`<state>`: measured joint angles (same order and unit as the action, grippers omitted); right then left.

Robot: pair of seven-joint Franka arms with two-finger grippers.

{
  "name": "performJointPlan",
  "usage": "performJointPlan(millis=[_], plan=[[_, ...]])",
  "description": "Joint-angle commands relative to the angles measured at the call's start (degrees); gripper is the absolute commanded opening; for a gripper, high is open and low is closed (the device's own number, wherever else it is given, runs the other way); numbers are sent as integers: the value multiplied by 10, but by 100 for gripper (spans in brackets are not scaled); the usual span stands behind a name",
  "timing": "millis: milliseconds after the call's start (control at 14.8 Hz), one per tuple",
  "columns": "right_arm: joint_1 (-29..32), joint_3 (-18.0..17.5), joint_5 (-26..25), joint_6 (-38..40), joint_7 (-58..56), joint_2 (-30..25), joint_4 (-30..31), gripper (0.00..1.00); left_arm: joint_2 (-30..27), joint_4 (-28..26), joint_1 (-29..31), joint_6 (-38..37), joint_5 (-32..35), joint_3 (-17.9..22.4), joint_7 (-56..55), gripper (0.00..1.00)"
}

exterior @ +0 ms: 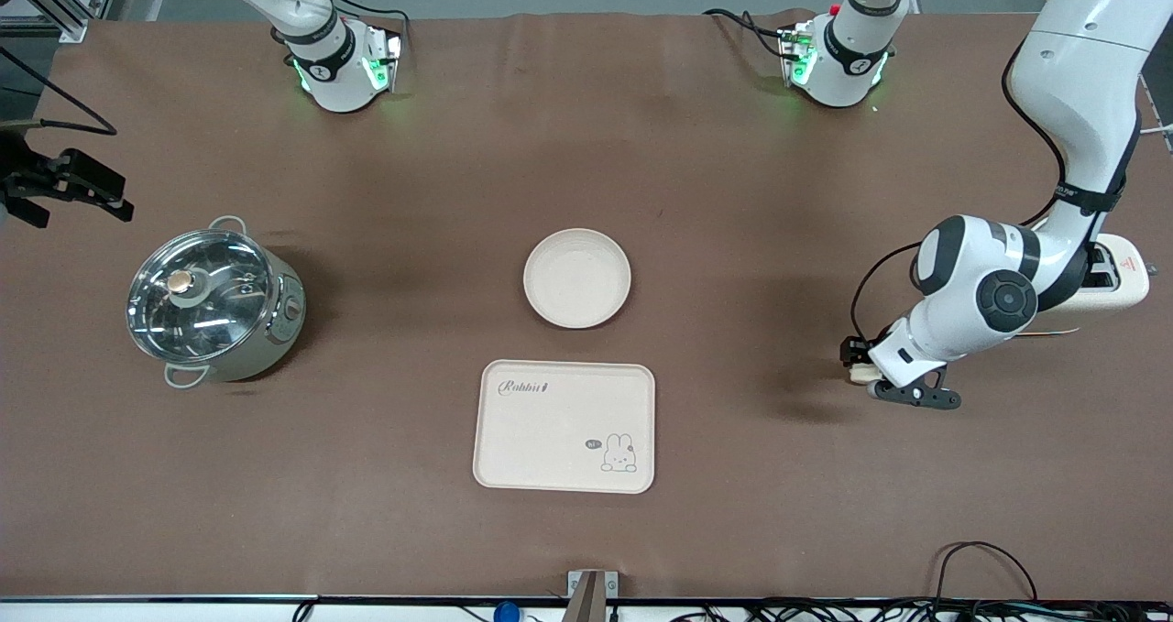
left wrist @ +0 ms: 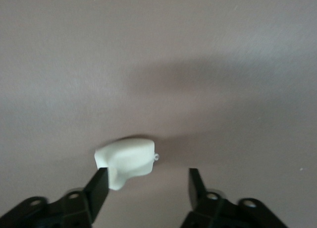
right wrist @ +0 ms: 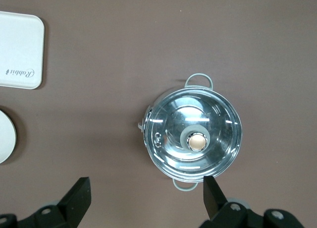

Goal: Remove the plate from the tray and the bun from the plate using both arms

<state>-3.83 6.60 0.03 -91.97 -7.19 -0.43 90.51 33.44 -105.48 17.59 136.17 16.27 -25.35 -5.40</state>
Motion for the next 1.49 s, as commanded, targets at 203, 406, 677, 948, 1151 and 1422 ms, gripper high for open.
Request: performJointPlan(millis=[203,406,677,948,1151,1422], plan=[[-3,-3,3,1,8,5,-8,100,-25,218,-10,-253,0,-48,3,100],[0,-3,3,6,4,3,-8,100,-56,279,-3,-339,-2,-74,7,100],[0,-2,3,12,3,2,-8,100,-131,277,9,-382,-40,-71,18,100],[1,-2,3,7,3,3,-8,100,-190,277,17,-434,-60,-40,42,100],[1,-2,4,7,3,3,-8,100,-241,270,-30,-468,-102,34,55,100],[2,0,8,8,3,3,-8,100,-299,233,-151,-472,-135,178,54,100]])
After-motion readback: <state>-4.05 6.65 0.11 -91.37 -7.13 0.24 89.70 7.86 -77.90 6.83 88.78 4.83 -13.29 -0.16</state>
